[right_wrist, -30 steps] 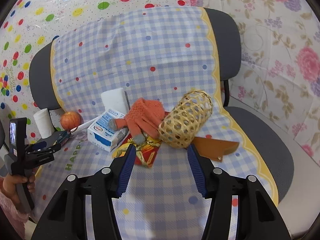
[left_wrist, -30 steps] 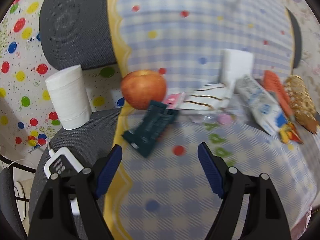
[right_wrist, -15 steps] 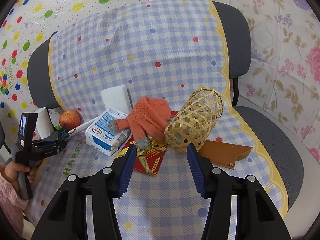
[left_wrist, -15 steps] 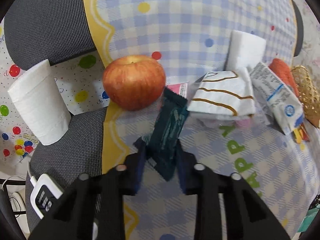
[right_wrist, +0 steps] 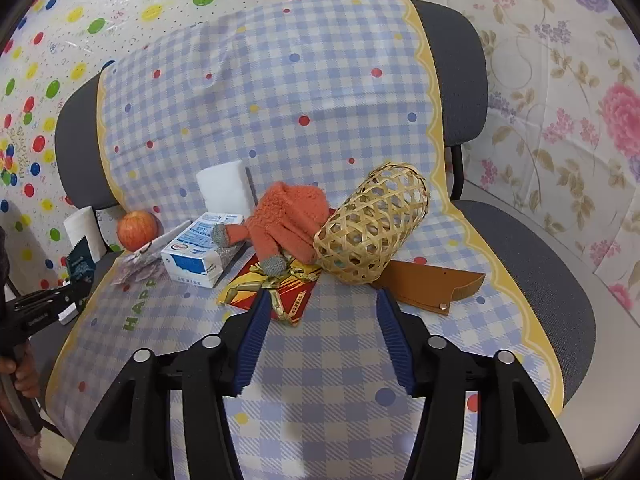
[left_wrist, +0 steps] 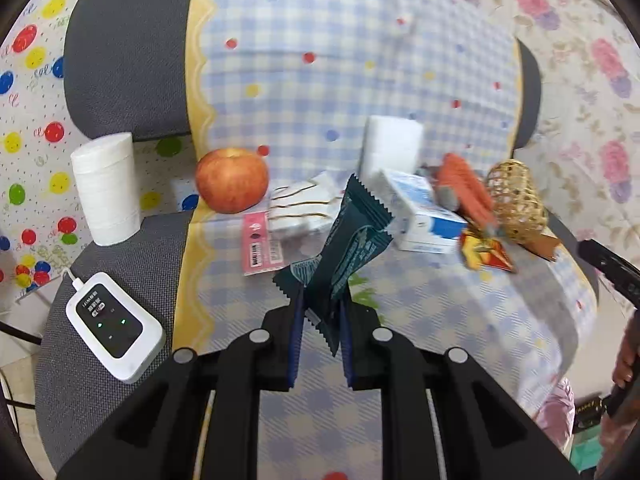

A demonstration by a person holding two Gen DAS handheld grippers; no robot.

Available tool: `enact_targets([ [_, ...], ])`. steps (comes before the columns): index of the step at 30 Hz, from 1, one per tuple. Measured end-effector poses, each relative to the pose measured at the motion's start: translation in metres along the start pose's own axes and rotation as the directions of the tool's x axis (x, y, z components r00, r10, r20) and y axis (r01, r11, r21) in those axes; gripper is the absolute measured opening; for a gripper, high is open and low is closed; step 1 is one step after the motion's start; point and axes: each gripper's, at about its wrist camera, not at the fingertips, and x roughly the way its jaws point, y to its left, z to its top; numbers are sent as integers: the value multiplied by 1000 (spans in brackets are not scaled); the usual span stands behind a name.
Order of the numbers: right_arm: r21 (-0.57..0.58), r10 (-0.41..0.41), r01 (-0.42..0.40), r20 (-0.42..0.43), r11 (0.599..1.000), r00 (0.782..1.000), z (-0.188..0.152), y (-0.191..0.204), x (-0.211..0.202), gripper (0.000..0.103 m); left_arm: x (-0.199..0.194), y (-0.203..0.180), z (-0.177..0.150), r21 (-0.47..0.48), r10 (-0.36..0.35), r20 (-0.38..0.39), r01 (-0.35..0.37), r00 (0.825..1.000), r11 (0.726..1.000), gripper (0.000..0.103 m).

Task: Collect trash
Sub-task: 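Lift the green wrapper with the left tool while the right tool grasps the white paper box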

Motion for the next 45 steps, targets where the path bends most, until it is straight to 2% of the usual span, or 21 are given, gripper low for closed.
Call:
enact_targets([
  [3, 0, 8, -8, 1, 1000, 1000, 0, 3, -2, 62, -13, -5, 1, 2, 27, 27, -27, 999, 1000, 15],
  [5, -6, 7, -7, 5, 1000, 1000, 1, 6, -3, 66, -16, 2, 3, -32, 9, 27, -8, 1000, 999, 15],
  [10, -8, 2, -2, 17, 1000, 1000, 4, 10, -7, 66, -20, 13, 2, -70, -16, 37, 18, 999, 997, 15],
  [14, -11, -7, 7, 18, 1000, 1000, 4, 13, -7, 66, -24, 11, -2, -52, 36, 61, -32, 998, 998, 15],
  [18, -23, -12, 12, 16, 1000, 1000, 4, 16, -6, 66, -24, 15, -2, -64, 56, 67, -52, 996, 997, 15],
  [21, -28, -4, 5, 14, 1000, 1000, 6, 21, -4, 64, -23, 21, -3, -80, 66, 67, -61, 996, 995, 15],
  [23, -38, 5, -4, 13, 999, 1000, 8, 28, -1, 57, -22, 26, -4, -93, 77, 65, -71, 995, 993, 15],
  [27, -75, 55, -55, 2, 996, 998, 14, 52, 7, 54, -19, 39, -5, -119, 105, 59, -98, 993, 988, 16],
  [31, -143, 120, -119, -1, 983, 993, 19, 95, 20, 55, -18, 52, -4, -140, 153, 55, -144, 987, 980, 16],
  [39, -190, 207, -209, -30, 959, 978, 36, 170, 69, 54, -14, 80, 8, -158, 209, 66, -197, 976, 968, 17],
  [43, -192, 227, -233, -54, 953, 973, 41, 196, 95, 34, -4, 96, 14, -159, 232, 65, -219, 971, 963, 17],
  [45, -188, 238, -249, -82, 950, 968, 42, 210, 110, 33, 3, 104, 16, -158, 249, 57, -237, 967, 959, 17],
])
